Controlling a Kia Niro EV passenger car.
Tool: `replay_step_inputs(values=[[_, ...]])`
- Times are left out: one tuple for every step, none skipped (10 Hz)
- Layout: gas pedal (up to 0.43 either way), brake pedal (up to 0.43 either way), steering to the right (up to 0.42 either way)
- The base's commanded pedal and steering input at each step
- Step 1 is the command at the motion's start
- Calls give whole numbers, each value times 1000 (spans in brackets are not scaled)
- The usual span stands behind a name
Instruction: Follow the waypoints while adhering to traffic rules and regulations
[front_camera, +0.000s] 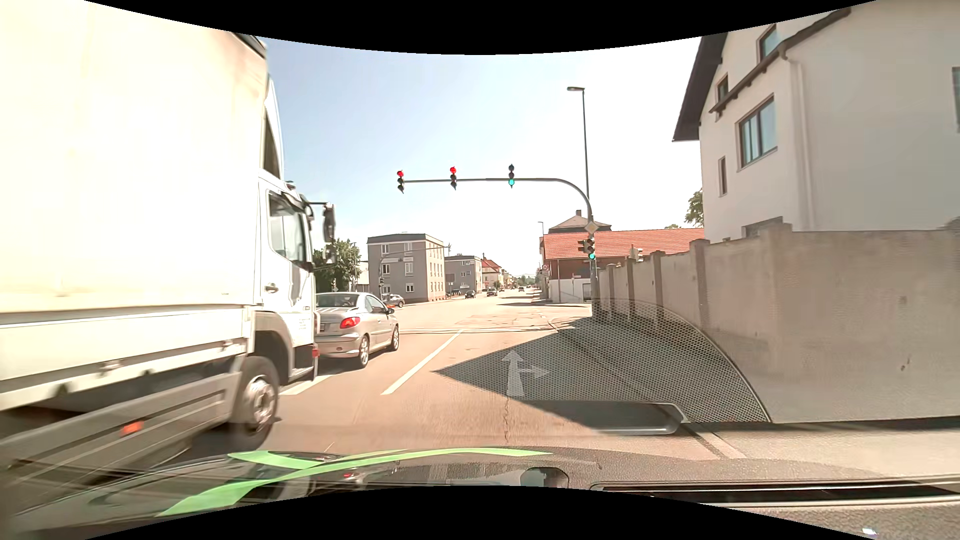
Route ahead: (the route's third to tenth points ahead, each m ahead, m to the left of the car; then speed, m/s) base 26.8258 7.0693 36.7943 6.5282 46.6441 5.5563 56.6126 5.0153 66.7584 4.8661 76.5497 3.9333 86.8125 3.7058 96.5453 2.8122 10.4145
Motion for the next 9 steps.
replay_step_inputs(values=[[110,0,-1],[110,0,-1],[110,0,0],[110,0,0],[110,0,0],[110,0,0],[110,0,0],[110,0,0],[110,0,0]])
